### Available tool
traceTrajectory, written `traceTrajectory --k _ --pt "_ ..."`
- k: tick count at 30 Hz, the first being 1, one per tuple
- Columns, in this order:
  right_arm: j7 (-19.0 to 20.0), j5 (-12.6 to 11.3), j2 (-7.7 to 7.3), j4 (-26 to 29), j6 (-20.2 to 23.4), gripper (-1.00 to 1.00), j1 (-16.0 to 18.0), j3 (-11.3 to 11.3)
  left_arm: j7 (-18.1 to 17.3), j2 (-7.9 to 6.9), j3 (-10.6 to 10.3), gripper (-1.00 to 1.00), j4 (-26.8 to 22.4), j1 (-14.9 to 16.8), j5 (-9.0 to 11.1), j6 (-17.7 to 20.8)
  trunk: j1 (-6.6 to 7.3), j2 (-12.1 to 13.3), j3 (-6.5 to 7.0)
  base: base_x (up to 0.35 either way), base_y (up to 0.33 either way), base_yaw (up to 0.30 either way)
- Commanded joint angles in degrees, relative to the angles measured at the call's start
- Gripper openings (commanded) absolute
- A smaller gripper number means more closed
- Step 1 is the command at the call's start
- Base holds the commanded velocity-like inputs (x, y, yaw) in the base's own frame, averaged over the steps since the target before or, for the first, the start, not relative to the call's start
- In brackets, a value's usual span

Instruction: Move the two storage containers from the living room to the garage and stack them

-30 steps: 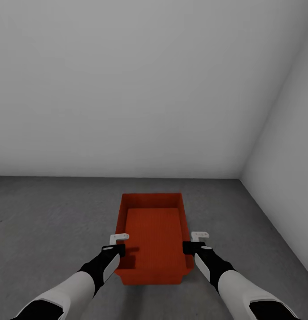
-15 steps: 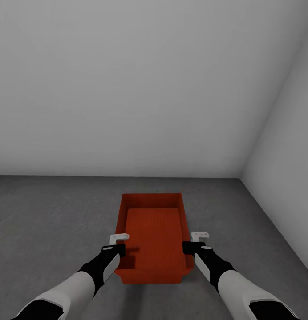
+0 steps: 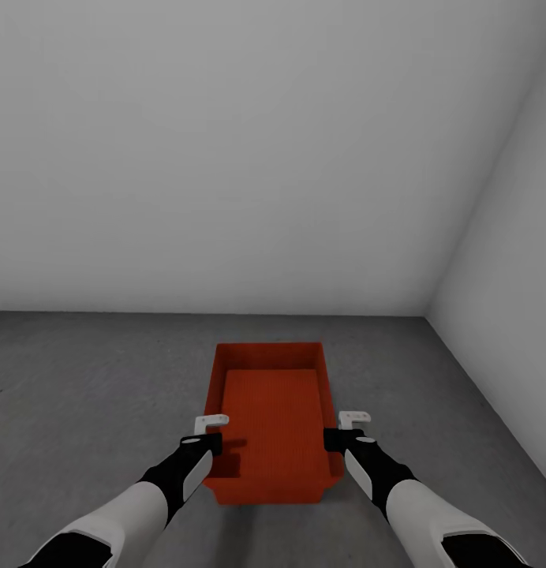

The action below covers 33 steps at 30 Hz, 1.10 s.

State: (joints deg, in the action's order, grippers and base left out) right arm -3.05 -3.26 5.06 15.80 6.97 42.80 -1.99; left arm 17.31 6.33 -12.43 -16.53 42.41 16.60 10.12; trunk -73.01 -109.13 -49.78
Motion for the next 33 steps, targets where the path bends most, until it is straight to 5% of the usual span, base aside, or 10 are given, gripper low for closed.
traceTrajectory --k 1,28,33 --pt "-0.02 -0.16 -0.05 0.02 0.33 -1.0 0.0 1.55 0.53 -2.5 3.56 -1.0 -0.34 0.04 -1.22 -0.38 0.01 -0.02 -0.04 0.092 0.0 0.0" --pt "-0.01 -0.16 -0.05 0.02 0.33 -1.0 0.0 1.55 0.53 -2.46 3.56 -1.0 -0.27 0.04 -1.22 -0.45 0.01 -0.02 -0.04 0.033 0.0 0.0" --pt "-0.02 -0.16 -0.05 0.02 0.33 -1.0 0.0 1.55 0.54 -2.42 3.56 -1.0 -0.26 0.04 -1.22 -0.45 -1.09 -2.03 -0.94 0.0 0.0 0.0"
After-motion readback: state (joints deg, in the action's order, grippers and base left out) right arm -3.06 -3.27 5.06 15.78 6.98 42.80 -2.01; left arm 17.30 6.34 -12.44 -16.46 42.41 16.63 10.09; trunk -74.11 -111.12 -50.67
